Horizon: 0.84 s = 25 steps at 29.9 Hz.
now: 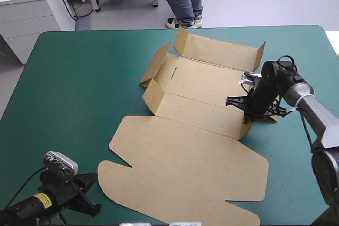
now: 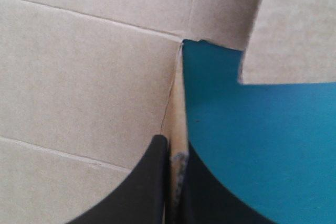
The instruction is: Fold the box
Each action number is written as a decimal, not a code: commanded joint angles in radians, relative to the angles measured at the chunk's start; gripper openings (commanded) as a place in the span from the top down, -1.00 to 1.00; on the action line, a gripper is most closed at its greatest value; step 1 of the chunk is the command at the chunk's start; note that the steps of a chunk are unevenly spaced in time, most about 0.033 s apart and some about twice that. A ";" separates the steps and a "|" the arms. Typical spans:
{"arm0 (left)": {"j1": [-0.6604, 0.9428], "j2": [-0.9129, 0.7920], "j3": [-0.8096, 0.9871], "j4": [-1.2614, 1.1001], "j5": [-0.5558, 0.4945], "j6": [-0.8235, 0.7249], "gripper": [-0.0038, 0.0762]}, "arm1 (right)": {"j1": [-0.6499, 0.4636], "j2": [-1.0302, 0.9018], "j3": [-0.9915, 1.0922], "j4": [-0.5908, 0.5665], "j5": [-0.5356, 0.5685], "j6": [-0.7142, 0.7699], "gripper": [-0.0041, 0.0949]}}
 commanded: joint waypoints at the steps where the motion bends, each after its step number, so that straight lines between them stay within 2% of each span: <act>1: -0.005 0.010 -0.035 -0.023 -0.053 0.004 0.92 | 0.001 -0.041 -0.050 -0.049 0.029 -0.054 0.96; 5: -0.005 0.010 -0.035 -0.034 -0.053 0.008 0.92 | 0.001 -0.041 -0.118 -0.133 0.029 -0.086 0.96; 12: -0.005 0.010 -0.035 -0.044 -0.049 0.007 0.92 | 0.001 0.013 -0.289 -0.254 -0.007 -0.378 0.95; 19: -0.005 0.010 -0.035 -0.044 -0.049 0.007 0.92 | 0.007 0.166 -0.452 -0.236 0.019 -0.621 0.95; 22: -0.005 0.010 -0.035 -0.044 -0.049 0.007 0.92 | 0.030 0.219 -0.519 -0.233 0.034 -0.782 0.95; 25: -0.005 0.010 -0.035 -0.044 -0.049 0.007 0.92 | 0.063 0.250 -0.576 -0.153 -0.001 -0.976 0.95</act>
